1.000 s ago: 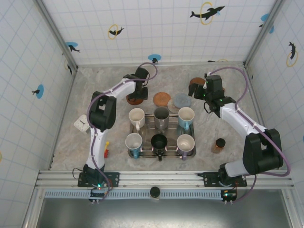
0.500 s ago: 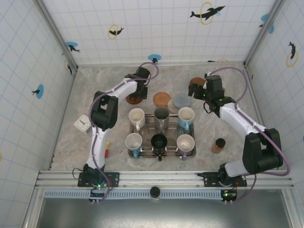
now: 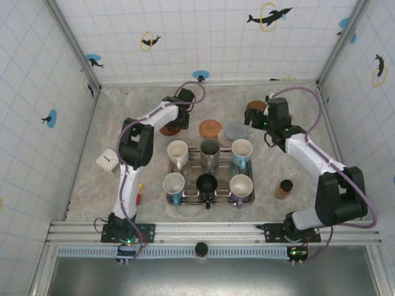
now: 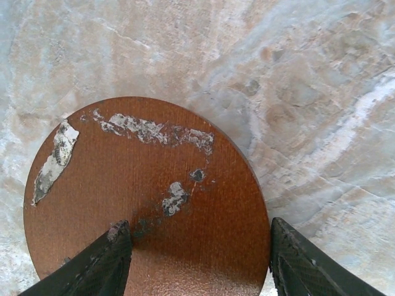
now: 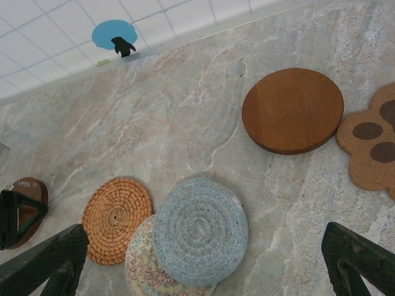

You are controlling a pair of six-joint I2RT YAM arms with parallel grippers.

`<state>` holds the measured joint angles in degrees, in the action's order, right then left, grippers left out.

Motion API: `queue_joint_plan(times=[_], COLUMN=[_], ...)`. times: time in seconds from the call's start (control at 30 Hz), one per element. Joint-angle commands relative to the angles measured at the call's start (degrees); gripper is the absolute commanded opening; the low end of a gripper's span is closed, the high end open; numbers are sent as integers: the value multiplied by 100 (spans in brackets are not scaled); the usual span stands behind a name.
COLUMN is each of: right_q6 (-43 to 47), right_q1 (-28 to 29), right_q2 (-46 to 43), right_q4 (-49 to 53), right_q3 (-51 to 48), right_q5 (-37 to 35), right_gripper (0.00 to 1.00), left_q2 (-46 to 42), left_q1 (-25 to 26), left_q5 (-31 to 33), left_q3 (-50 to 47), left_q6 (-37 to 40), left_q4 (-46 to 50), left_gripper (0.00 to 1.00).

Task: Place the cup by the coaster

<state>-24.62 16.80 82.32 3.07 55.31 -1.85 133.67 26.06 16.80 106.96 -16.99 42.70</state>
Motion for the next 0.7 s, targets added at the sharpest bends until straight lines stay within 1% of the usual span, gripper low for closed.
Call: queue_joint_plan(times=[0.0,0.37,0.4,0.67], right_q6=[-25,-95,-104,-118], right_q1=[-9,31,42,144], right_q2=[21,20,20,38], right_q4=[1,31,36,115], right_q3=[68,118,133,232], right_q5=[22,70,70,18], right_gripper=[100,100,100,100], left_q2=[322,158,-71,-147], left_q1=[-163,-437,-474,-661], left_q5=[102,295,293,309], left_q3=[-247,-698,-735,-798], left_q6=[-35,95,106,188], left_q4=[549,370,342,314], left_gripper=[57,57,57,56])
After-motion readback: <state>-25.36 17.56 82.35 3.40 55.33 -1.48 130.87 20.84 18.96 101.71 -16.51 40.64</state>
